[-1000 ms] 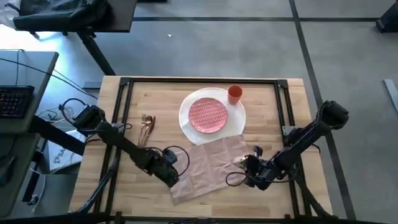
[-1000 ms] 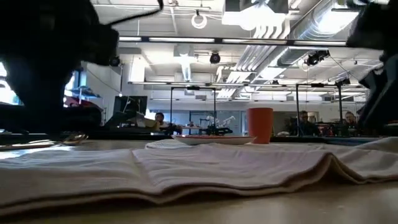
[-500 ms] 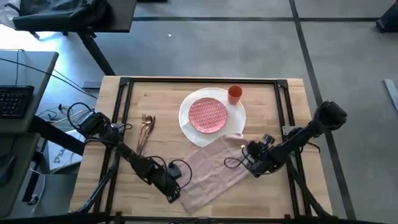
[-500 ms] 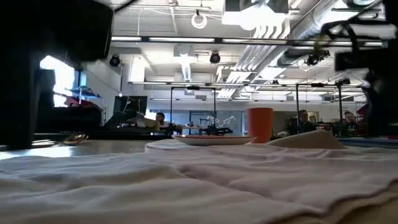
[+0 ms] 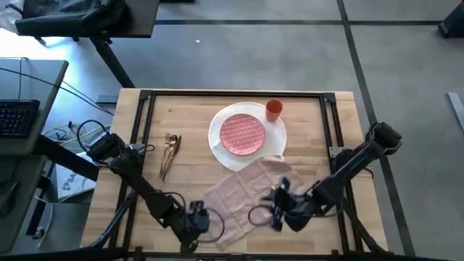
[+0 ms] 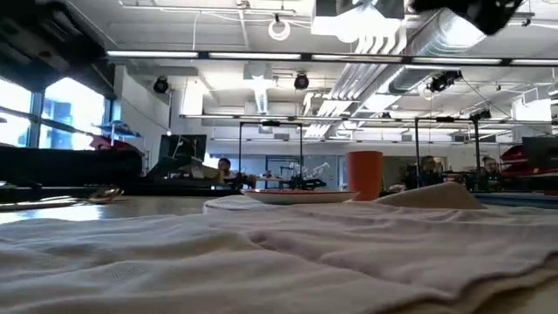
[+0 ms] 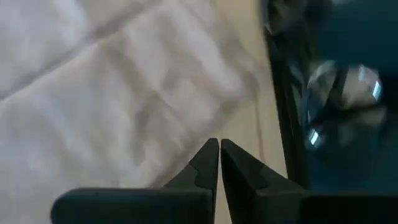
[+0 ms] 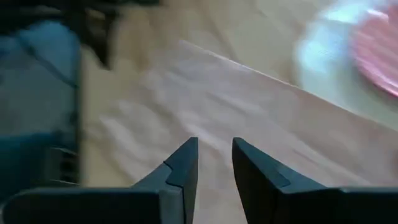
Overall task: Set table place
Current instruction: Fold the napkin
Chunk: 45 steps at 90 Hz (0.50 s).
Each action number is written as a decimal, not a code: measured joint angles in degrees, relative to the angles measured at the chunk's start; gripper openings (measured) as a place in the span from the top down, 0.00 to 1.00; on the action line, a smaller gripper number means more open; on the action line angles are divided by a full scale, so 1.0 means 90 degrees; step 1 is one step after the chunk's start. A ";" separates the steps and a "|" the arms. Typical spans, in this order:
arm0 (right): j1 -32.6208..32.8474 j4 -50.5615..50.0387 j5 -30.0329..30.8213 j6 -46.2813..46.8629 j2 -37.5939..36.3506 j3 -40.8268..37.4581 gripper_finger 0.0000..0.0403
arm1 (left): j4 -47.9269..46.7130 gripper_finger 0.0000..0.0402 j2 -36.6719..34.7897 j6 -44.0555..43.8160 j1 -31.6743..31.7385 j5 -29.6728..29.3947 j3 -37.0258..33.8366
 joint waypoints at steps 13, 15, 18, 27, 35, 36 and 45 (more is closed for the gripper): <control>0.0223 0.0457 -0.0070 -0.0190 0.0709 0.0541 0.81 | -0.0199 0.85 0.0000 0.0922 -0.0224 0.0121 0.0002; 0.0251 0.0444 -0.0094 -0.0181 0.0817 0.0624 0.81 | -0.0266 0.82 0.0000 0.1026 -0.0248 0.0067 0.0002; 0.0300 0.0436 -0.0126 -0.0166 0.0979 0.0755 0.81 | -0.0398 0.79 0.0000 0.1160 -0.0273 -0.0089 0.0002; 0.0450 0.0436 -0.0159 -0.0144 0.1395 0.1141 0.81 | -0.0839 0.69 0.0029 0.1735 -0.0349 -0.0625 0.0002; 0.0561 0.0434 -0.0175 -0.0144 0.1647 0.1442 0.81 | -0.1166 0.65 0.0185 0.2323 -0.0354 -0.0995 0.0002; 0.0571 0.0434 -0.0181 -0.0144 0.1671 0.1474 0.81 | -0.1191 0.64 0.0212 0.2385 -0.0353 -0.1025 0.0002; 0.0672 0.0420 -0.0211 -0.0121 0.1783 0.1674 0.81 | -0.1421 0.63 0.0448 0.2867 -0.0286 -0.1400 0.0002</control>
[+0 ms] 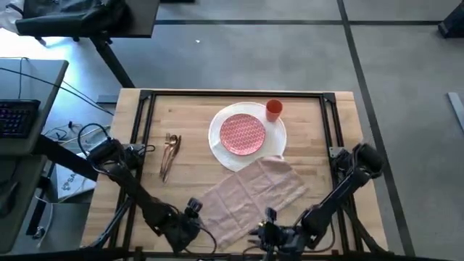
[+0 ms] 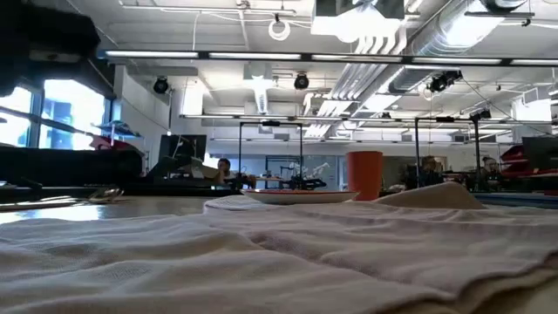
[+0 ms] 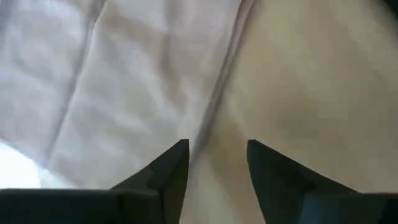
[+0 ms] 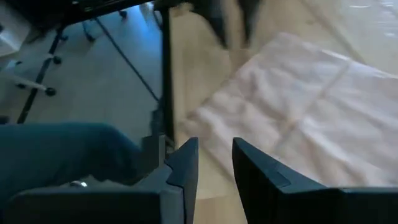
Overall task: Set table place
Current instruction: Fold the napkin
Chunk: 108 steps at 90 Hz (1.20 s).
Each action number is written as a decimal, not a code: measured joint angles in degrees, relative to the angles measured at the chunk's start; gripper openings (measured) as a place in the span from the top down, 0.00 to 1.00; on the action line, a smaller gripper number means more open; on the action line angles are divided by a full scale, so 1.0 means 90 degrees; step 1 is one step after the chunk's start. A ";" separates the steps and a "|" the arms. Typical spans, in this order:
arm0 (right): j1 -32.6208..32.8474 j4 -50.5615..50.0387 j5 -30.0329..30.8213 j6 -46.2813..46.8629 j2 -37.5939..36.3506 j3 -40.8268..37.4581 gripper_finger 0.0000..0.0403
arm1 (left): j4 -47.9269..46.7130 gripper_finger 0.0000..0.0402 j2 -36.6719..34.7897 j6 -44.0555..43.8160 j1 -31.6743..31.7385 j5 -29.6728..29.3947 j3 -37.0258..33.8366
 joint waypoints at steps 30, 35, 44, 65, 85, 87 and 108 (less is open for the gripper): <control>0.0274 -0.0018 0.0160 0.0866 0.0001 0.0054 0.81 | -0.0016 0.72 0.0328 0.0377 0.0684 0.0652 0.0029; 0.0338 0.0032 0.0288 0.1017 0.0001 0.0054 0.81 | 0.0017 0.77 0.0334 0.0382 0.0759 0.0778 0.0029; 0.0471 0.0258 0.0546 0.1096 0.0002 0.0054 0.81 | 0.0104 0.91 0.0345 0.0434 0.0875 0.1015 0.0055; 0.0662 0.0443 0.1124 0.1305 0.0022 0.0054 0.81 | -0.0199 0.98 0.0236 0.0646 0.0940 0.0613 0.0588; 0.0592 0.0488 0.1141 0.1149 0.0022 0.0054 0.81 | -0.0382 1.00 -0.0076 0.0604 0.1298 0.0189 0.1111; 0.0579 0.0491 0.1144 0.1178 0.0037 0.0054 0.81 | -0.0365 1.00 -0.0106 0.0607 0.1341 0.0149 0.1153; 0.0258 0.0495 0.0970 0.1446 0.0552 0.0052 0.76 | -0.0377 1.00 -0.0130 0.0598 0.1802 0.0119 0.1309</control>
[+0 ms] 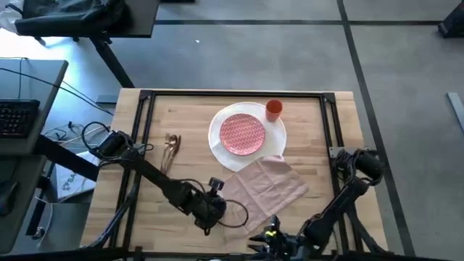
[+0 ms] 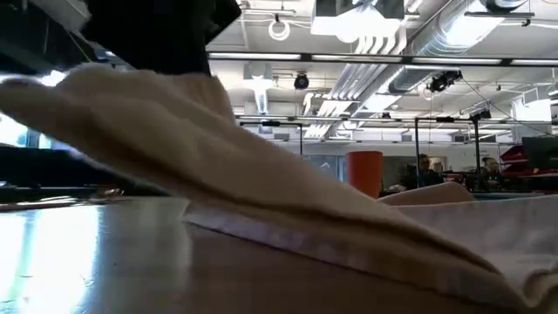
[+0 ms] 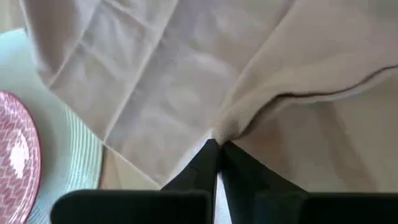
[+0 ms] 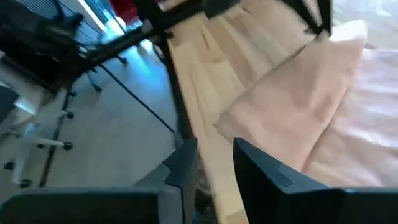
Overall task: Set table place
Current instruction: Fold the napkin
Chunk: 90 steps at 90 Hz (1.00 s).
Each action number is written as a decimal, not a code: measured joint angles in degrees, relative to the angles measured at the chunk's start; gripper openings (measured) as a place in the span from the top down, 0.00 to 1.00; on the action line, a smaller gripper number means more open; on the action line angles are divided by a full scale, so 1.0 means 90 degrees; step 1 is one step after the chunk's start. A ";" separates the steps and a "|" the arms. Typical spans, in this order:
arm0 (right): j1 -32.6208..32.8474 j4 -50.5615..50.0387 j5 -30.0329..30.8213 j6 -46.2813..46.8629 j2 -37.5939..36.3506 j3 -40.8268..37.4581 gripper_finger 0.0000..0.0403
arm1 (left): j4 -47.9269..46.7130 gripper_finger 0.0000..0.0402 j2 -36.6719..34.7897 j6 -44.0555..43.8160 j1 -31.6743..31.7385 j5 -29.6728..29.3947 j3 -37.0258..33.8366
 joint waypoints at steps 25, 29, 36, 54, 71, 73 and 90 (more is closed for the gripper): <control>-0.0604 0.0203 -0.0293 -0.0407 0.0343 -0.0005 0.49 | -0.0019 1.00 -0.0015 -0.0057 0.0352 0.0152 0.0012; -0.0685 0.0303 -0.0322 -0.0498 0.0355 -0.0005 0.45 | -0.0018 1.00 -0.0015 -0.0091 0.0416 0.0214 0.0012; -0.0809 0.0398 -0.0322 -0.0396 0.0351 -0.0005 0.43 | -0.0009 1.00 -0.0015 -0.0156 0.0504 0.0251 0.0012; -0.0975 0.0378 -0.0195 -0.0178 0.0350 -0.0005 0.45 | 0.0012 1.00 -0.0015 -0.0072 0.0658 0.0311 0.0012; -0.0906 -0.0062 0.0470 -0.0091 0.0344 -0.0002 0.53 | 0.0497 1.00 -0.0015 -0.0147 0.0762 0.1071 0.0012; -0.0886 -0.0247 0.0466 0.0009 0.0328 -0.0002 0.54 | 0.0614 1.00 -0.0015 -0.0193 0.0782 0.1254 0.0012; -0.0447 -0.2123 0.0231 0.1117 -0.0102 -0.0005 0.64 | 0.1578 1.00 -0.0017 -0.0843 0.0869 0.2496 0.0015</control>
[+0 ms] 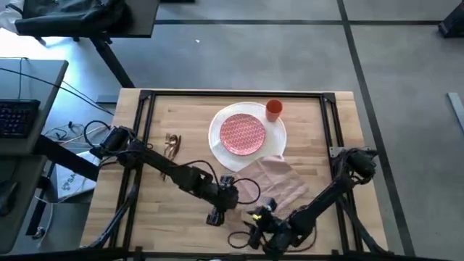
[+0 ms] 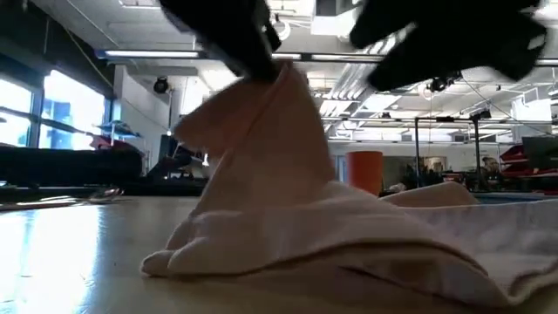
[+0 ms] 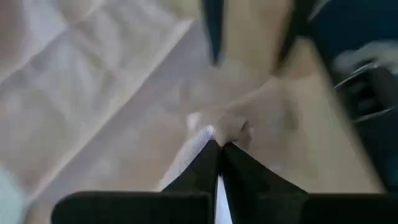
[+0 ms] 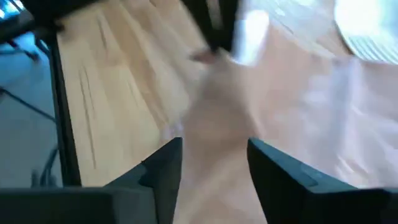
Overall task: Set table place
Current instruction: Fold the napkin
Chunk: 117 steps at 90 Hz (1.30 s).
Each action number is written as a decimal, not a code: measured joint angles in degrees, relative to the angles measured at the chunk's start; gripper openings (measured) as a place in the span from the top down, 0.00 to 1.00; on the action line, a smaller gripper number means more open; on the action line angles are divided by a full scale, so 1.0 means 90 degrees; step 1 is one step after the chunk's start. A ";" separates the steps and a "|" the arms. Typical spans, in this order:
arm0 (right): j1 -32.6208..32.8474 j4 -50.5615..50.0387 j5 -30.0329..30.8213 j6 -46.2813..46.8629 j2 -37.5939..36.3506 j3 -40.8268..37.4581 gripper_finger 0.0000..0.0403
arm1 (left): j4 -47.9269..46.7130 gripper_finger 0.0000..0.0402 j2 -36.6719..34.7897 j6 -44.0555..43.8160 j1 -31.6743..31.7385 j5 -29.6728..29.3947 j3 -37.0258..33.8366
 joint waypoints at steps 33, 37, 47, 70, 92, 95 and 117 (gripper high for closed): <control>0.0617 -0.0510 0.0457 0.0105 -0.0329 0.0002 0.72 | 0.0169 1.00 -0.0078 -0.0150 0.0414 -0.1217 0.0902; 0.0610 -0.0410 0.0506 0.0158 -0.0272 0.0002 0.72 | 0.0289 1.00 -0.0082 -0.0064 0.0557 -0.1216 0.0925; 0.0481 -0.0555 0.0538 0.0252 -0.0211 0.0000 0.72 | 0.0320 1.00 -0.0012 -0.0059 0.0913 -0.1012 0.0918; 0.0237 -0.1325 0.0267 0.0317 -0.0264 0.0000 0.62 | 0.0185 1.00 0.0345 -0.0077 0.1205 -0.0683 0.0899; -0.0162 -0.1914 0.0040 0.1133 -0.0281 0.0000 0.44 | 0.0503 1.00 0.0853 -0.0005 0.1283 -0.0537 0.0901; -0.0237 -0.1974 0.0056 0.1161 -0.0281 -0.0002 0.43 | 0.0538 1.00 0.0918 -0.0005 0.1294 -0.0489 0.0901; -0.0725 -0.2630 0.0290 0.1594 -0.0066 -0.0012 0.46 | 0.0666 1.00 0.1050 0.0001 0.1326 -0.0049 0.0901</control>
